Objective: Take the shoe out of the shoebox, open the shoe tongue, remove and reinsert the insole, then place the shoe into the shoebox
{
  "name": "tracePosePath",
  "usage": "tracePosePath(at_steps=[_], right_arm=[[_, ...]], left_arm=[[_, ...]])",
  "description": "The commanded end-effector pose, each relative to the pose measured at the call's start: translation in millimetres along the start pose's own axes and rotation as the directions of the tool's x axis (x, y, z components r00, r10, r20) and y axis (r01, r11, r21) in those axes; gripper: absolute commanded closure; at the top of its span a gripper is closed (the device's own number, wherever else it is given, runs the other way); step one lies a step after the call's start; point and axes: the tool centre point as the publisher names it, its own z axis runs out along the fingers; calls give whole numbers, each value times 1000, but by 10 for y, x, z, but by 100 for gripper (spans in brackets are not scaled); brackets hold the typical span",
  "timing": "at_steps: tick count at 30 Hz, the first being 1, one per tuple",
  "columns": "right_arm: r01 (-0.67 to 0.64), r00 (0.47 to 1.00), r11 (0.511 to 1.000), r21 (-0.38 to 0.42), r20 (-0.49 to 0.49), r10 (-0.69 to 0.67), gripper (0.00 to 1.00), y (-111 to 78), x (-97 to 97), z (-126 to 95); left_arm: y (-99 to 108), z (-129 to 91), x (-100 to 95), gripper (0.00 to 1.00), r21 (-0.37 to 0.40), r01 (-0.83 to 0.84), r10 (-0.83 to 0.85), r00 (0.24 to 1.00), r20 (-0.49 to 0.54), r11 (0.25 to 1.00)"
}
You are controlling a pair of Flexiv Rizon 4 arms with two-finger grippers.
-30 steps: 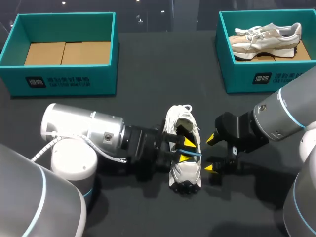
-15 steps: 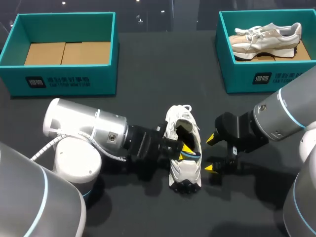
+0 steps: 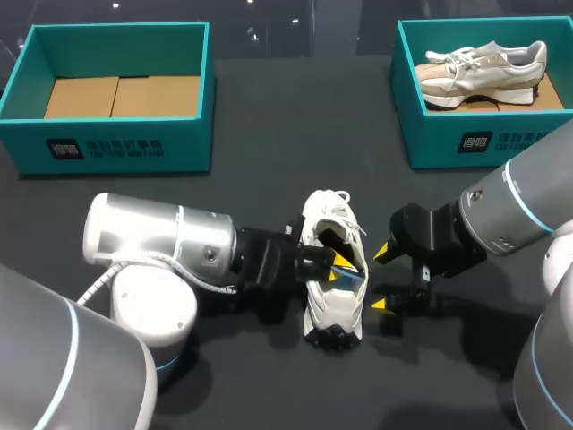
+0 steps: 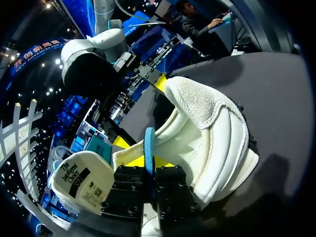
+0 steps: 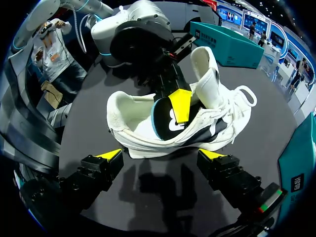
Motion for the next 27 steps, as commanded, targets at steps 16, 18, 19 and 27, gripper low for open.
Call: tracePosePath(at_steps=[16, 18, 19, 27], right_arm=[[0, 1000, 1000, 3, 3, 0, 0, 3, 15, 2], [0, 1000, 1000, 3, 3, 0, 0, 3, 15, 2], [0, 1000, 1000, 3, 3, 0, 0, 3, 15, 2], [0, 1000, 1000, 3, 3, 0, 0, 3, 15, 2]], left_arm=[[-465, -247, -51, 64, 130, 101, -93, 993, -66, 986], [-443, -216, -22, 75, 112, 112, -102, 991, -88, 987], [-422, -194, -9, 76, 102, 115, -105, 990, -98, 988], [-215, 17, 110, 100, 71, 124, -113, 984, -139, 990]])
